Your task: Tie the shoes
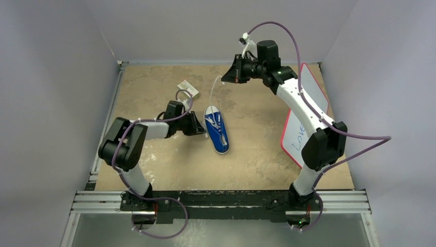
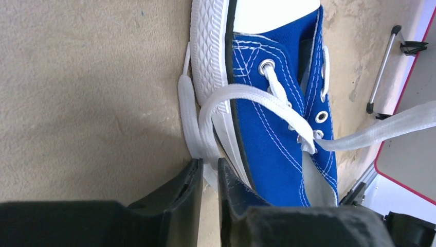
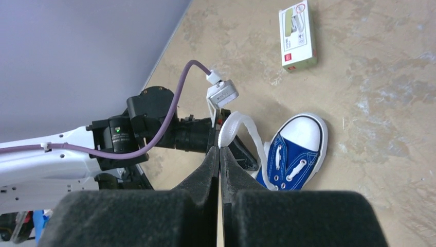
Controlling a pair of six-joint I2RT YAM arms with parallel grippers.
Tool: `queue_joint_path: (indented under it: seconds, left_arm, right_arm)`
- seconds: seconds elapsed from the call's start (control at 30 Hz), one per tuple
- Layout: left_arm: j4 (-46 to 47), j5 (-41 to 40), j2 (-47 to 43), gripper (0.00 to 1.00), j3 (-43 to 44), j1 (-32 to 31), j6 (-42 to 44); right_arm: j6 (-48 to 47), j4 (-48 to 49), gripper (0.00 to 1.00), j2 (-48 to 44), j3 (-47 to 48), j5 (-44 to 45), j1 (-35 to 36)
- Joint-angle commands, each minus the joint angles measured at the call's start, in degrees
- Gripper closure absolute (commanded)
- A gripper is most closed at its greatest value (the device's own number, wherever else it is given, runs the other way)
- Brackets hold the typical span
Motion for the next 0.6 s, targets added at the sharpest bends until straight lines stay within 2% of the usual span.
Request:
queue_joint_path:
  seconds: [0.0, 0.07, 0.2, 0.37, 0.43, 0.5, 0.53, 0.57]
  left_arm:
    - [1.68, 0.66, -0.63, 0.91, 0.59, 0.19, 0.25]
    - [-1.12, -0.84, -2.9, 1.0, 0.62, 0.14, 1.93]
    - [-8.61, -3.37, -9.64, 1.0, 1.13, 0.11, 6.62]
    - [-17.33, -4.27, -17.72, 1.0, 3.01, -0.26, 10.76]
    - [-18.57, -5.11, -20.18, 1.0, 3.61, -0.92, 11.56]
    - [-15.45, -5.57, -21.02, 1.0, 2.57, -1.12, 9.7]
    - [-12.81, -4.84, -20.29, 0.98, 1.72, -1.13, 7.74]
    - [-11.49, -4.49, -18.54, 0.88, 1.85, -1.13, 5.9]
  right_arm:
    - [-0.54, 2.32, 1.0, -0.55, -0.39, -4.32, 0.01]
    - [-0.74, 2.46, 1.0, -0.45, -0.33, -5.91, 0.05]
    - [0.31, 2.0, 1.0, -0.54, -1.6, -6.39, -0.05]
    - [1.95, 0.21, 1.0, 3.19, 1.66, -5.55, -0.17]
    - [2.56, 0.19, 1.0, 5.02, 3.84, -5.94, -0.13]
    - [2.68, -0.39, 1.0, 6.22, 5.59, -6.02, -0.1]
    - [2.56, -0.57, 1.0, 6.22, 6.01, -5.82, -0.17]
    - [2.3, -0.74, 1.0, 6.04, 6.06, -5.58, -0.17]
